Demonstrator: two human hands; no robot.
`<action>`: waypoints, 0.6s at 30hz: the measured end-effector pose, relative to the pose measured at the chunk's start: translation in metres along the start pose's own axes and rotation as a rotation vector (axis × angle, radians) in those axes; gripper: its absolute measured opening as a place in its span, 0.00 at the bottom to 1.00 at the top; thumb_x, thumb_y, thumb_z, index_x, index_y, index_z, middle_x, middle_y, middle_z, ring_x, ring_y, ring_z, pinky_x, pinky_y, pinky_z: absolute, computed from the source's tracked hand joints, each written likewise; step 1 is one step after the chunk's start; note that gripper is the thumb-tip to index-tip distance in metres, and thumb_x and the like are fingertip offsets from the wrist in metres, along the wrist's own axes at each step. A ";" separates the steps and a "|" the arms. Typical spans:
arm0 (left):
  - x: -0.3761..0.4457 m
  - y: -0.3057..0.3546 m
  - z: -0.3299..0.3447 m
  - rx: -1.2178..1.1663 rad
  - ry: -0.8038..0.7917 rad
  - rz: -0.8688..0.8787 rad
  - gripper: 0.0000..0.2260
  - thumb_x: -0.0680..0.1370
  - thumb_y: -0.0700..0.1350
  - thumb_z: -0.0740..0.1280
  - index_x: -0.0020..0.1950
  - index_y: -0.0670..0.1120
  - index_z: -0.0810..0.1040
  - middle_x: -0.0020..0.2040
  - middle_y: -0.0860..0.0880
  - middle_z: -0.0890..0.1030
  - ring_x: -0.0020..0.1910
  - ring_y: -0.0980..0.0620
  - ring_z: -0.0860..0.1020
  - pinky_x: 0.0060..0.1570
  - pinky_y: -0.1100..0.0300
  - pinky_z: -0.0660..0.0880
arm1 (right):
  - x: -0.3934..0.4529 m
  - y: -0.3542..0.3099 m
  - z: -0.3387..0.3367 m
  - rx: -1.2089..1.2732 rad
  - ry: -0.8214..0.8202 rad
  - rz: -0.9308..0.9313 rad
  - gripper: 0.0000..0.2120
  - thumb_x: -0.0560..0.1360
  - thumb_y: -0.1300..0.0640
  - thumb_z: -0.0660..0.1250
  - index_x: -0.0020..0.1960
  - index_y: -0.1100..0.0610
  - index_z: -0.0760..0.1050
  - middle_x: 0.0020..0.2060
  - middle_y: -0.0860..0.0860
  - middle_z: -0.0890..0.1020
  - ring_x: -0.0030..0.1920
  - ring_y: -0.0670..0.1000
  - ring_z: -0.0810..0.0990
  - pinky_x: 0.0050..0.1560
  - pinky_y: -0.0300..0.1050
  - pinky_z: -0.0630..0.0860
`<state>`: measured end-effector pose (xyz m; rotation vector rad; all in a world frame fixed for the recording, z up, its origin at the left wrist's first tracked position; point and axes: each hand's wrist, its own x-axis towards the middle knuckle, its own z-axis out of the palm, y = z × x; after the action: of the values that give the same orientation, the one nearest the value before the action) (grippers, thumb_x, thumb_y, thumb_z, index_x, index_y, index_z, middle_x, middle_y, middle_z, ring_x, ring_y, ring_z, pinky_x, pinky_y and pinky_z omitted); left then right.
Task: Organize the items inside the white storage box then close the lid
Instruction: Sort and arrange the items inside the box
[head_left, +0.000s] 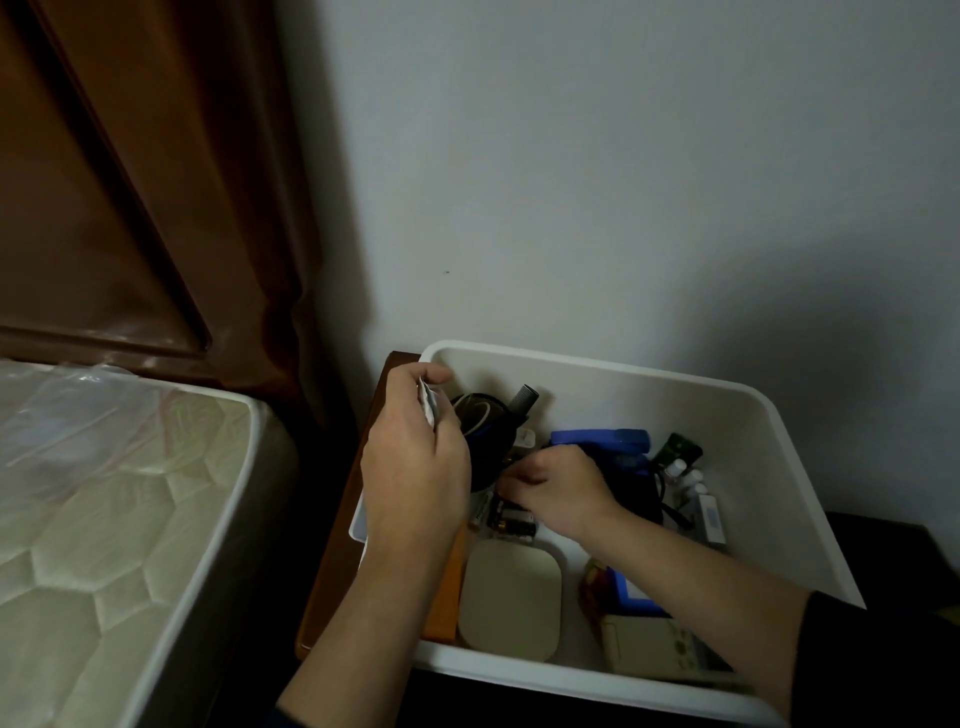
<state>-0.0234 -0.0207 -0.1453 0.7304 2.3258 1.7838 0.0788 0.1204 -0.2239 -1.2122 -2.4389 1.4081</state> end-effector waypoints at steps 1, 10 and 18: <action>0.000 0.000 0.000 -0.011 -0.001 -0.003 0.09 0.81 0.50 0.59 0.58 0.63 0.73 0.38 0.52 0.80 0.37 0.49 0.81 0.35 0.47 0.79 | 0.001 0.000 0.005 0.009 0.012 0.039 0.04 0.76 0.55 0.77 0.48 0.47 0.89 0.42 0.42 0.89 0.46 0.40 0.86 0.54 0.42 0.84; -0.001 -0.002 0.002 0.007 0.011 0.025 0.09 0.84 0.46 0.61 0.59 0.61 0.73 0.40 0.54 0.81 0.37 0.54 0.81 0.33 0.64 0.73 | 0.001 0.000 0.023 -0.252 0.090 0.106 0.05 0.77 0.47 0.75 0.49 0.48 0.86 0.42 0.44 0.86 0.45 0.45 0.85 0.50 0.50 0.85; -0.001 -0.002 0.002 -0.010 0.001 0.018 0.10 0.85 0.44 0.62 0.60 0.60 0.73 0.41 0.53 0.81 0.37 0.53 0.81 0.35 0.61 0.75 | -0.007 -0.005 0.030 -0.351 0.072 0.075 0.09 0.78 0.46 0.74 0.57 0.45 0.83 0.49 0.44 0.86 0.49 0.46 0.84 0.49 0.47 0.84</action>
<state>-0.0225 -0.0193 -0.1480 0.7525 2.3167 1.8015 0.0677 0.0937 -0.2348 -1.4038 -2.6916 0.9548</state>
